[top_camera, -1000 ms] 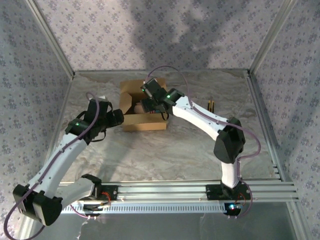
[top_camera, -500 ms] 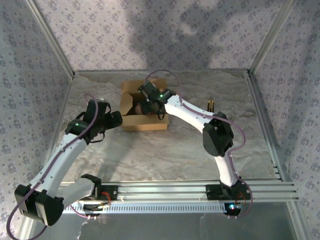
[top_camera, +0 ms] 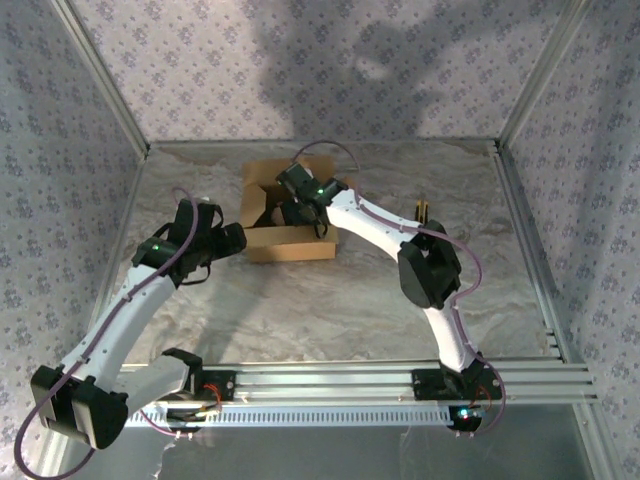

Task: Unpack the express box

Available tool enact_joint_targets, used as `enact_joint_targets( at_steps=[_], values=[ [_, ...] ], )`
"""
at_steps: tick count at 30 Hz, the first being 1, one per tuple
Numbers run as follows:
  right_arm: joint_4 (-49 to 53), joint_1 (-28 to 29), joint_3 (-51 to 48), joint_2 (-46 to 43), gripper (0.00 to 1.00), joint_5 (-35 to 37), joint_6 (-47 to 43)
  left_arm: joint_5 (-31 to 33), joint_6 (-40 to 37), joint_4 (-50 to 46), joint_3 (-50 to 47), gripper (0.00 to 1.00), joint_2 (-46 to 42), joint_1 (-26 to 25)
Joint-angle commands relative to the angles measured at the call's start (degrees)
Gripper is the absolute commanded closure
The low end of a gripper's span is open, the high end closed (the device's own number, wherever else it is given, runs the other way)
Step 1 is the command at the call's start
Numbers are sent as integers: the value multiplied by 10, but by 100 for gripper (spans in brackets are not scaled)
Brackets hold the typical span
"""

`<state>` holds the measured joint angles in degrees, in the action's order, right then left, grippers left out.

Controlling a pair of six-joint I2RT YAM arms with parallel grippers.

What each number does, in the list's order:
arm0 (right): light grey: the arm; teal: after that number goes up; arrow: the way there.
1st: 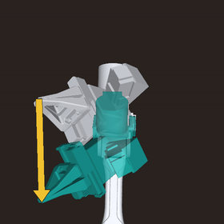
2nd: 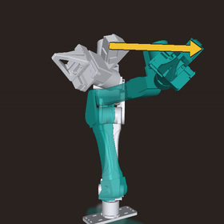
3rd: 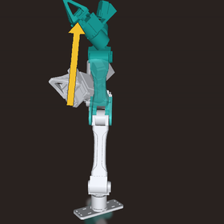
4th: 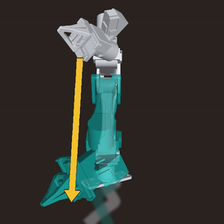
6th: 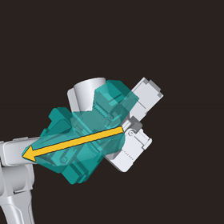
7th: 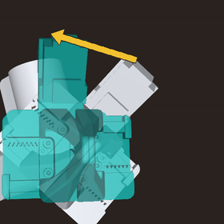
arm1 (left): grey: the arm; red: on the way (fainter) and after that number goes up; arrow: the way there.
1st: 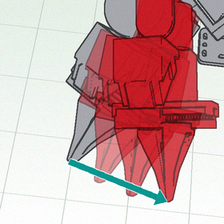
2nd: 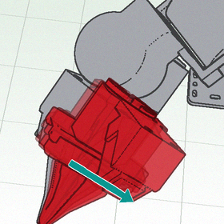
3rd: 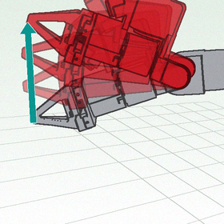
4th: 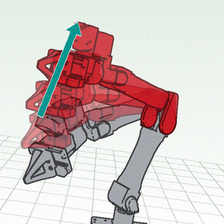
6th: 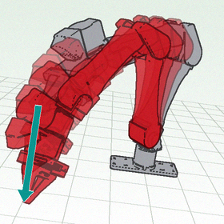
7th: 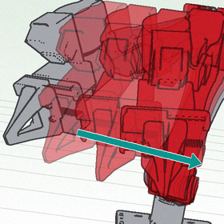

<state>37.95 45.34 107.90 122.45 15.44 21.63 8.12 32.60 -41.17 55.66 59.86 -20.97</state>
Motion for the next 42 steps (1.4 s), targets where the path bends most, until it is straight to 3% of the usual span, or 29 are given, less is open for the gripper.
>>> enact_joint_targets(
  at_steps=[1, 8, 14, 42],
  values=[
    [2, 0, 11, 20, 28, 14, 10, -7, 2, -3, 3, 18, 1, 6],
    [-13, 4, 4, 26, 59, 28, 8, -7, 3, -4, 3, 18, 1, 7],
    [-14, 5, 7, 28, 100, 30, 9, -8, 3, -5, 3, 18, 1, 7],
    [-16, 6, 13, -82, 100, 22, 11, -15, 6, 3, 2, 18, 7, 8]
  ],
)
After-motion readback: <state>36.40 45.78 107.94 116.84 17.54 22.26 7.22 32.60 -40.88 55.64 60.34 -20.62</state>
